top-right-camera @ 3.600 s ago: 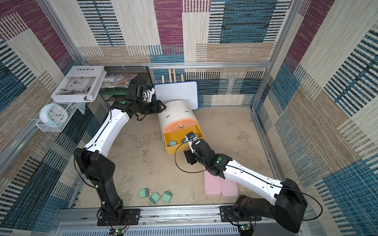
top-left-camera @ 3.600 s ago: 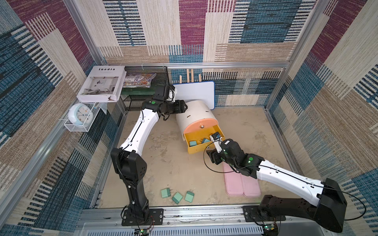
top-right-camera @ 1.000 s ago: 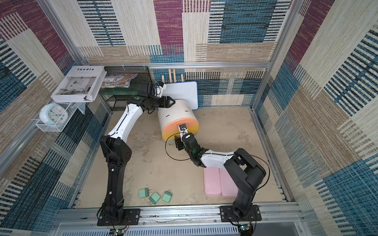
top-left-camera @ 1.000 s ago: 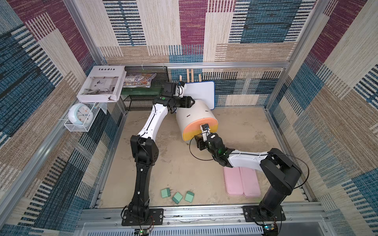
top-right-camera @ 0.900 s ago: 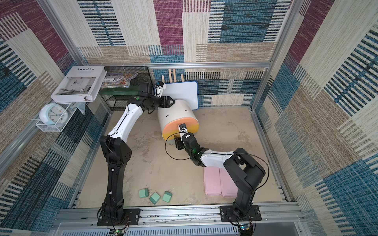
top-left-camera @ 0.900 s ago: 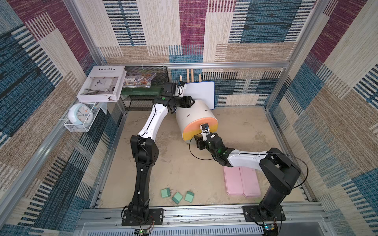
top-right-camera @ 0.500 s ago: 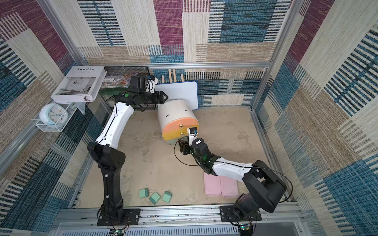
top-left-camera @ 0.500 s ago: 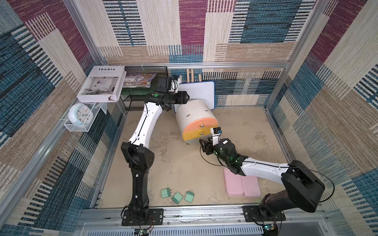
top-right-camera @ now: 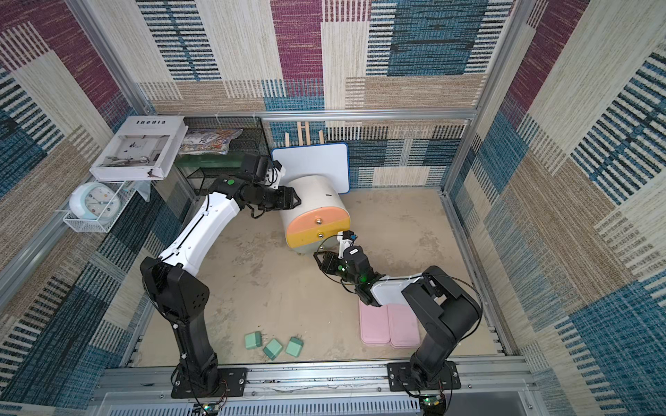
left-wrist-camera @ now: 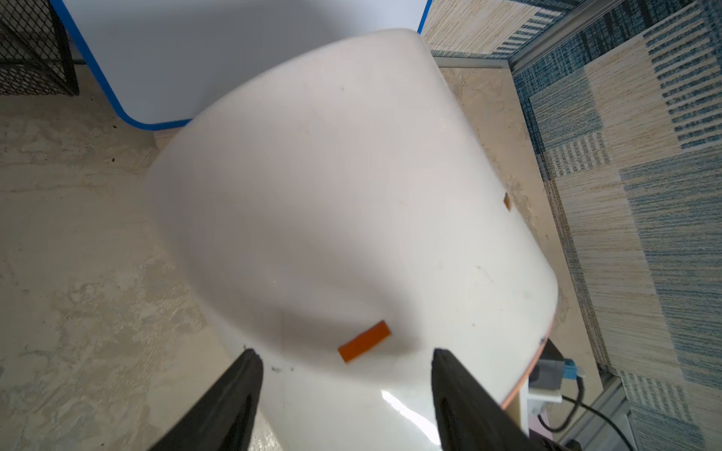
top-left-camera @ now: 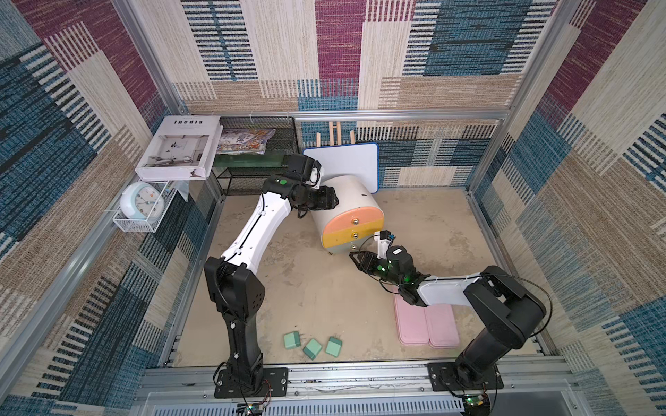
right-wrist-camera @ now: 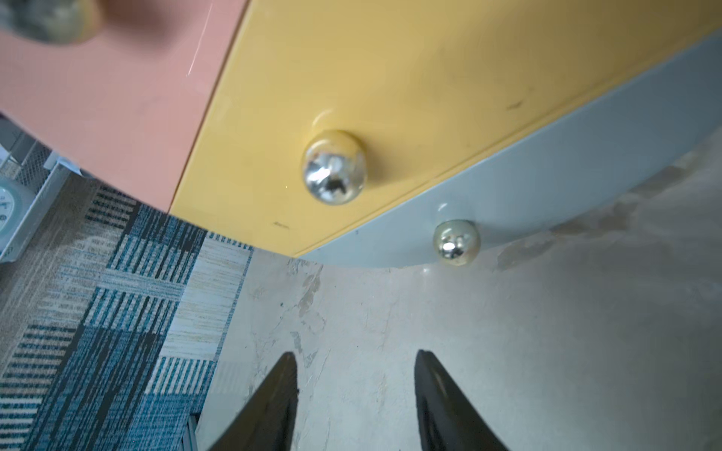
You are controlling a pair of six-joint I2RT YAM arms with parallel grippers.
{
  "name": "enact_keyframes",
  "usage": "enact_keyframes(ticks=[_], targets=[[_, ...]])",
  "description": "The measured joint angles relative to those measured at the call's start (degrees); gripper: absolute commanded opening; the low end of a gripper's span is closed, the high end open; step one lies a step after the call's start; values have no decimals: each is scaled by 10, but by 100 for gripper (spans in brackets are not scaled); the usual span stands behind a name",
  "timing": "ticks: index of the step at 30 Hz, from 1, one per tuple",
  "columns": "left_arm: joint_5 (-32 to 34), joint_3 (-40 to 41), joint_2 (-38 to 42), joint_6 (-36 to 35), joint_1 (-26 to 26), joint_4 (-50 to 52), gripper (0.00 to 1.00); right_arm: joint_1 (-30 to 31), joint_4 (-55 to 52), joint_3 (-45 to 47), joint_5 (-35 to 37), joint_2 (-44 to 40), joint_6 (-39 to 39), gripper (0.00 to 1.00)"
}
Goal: Place the plugs into the drawer by color
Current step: Open the drawer in the storage box.
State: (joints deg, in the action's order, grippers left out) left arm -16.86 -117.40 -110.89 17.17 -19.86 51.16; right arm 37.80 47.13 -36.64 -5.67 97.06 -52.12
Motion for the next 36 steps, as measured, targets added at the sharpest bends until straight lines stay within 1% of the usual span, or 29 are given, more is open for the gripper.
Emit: enact_keyframes(ticks=[4, 9, 17, 27, 36], targets=[[4, 20, 11, -3, -1, -1, 72, -25, 38, 0, -12, 43, -27, 48], [3, 52, 23, -5, -1, -28, 72, -37, 83, -8, -37, 88, -54, 47], [1, 79, 32, -7, 0, -68, 72, -52, 148, -17, -57, 142, -93, 45], [-9, 85, 31, -7, 0, -84, 72, -64, 244, -42, -96, 214, -139, 43], [-11, 92, 31, -7, 2, -98, 72, -68, 269, -66, -102, 238, -160, 37]])
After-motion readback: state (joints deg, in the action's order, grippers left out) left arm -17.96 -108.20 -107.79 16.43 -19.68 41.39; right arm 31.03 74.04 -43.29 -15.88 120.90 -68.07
